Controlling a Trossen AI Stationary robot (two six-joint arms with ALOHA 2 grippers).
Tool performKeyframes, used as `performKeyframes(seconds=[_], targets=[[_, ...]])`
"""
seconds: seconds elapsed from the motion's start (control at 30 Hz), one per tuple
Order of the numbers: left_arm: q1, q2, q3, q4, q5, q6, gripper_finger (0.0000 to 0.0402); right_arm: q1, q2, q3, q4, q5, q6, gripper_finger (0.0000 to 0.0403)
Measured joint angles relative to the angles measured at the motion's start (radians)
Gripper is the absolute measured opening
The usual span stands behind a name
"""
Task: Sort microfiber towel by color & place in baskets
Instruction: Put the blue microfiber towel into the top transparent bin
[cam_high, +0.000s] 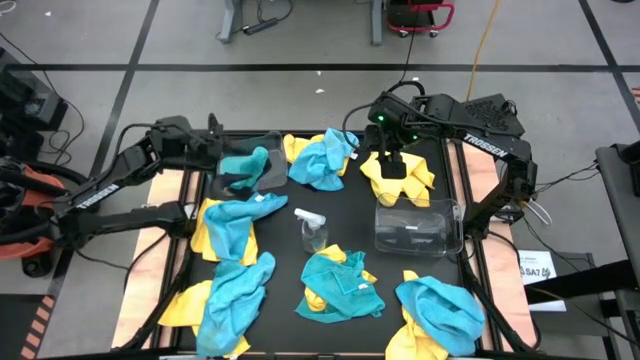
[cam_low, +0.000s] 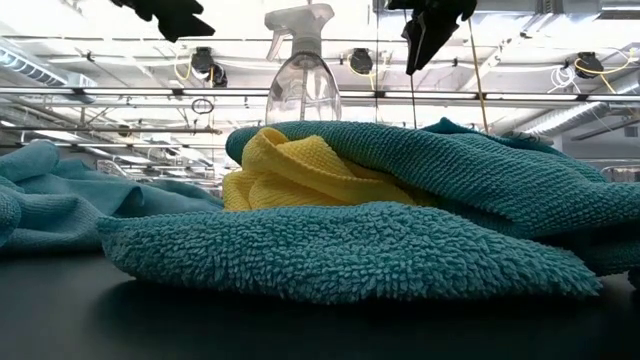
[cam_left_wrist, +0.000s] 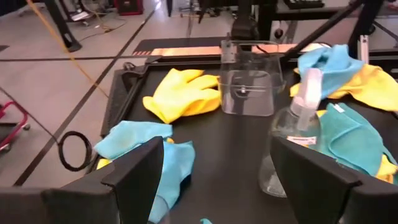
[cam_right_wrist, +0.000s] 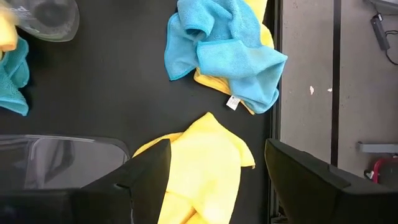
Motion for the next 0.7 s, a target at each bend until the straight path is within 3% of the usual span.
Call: performKeyframes(seconds=[0.37, 0.7], targets=[[-0.051, 0.005, 0.0, -0.057, -0.016, -0.003, 0.0302, 0.0, 0.0, 0.0, -0.001, -0.042, 0.003, 0.0254], [-0.091, 0.006, 0.0, -0.155, -0.114, 0.057, 0.0302, 0.0, 0.0, 0.0, -0.04, -0.042, 0.052, 0.0254]])
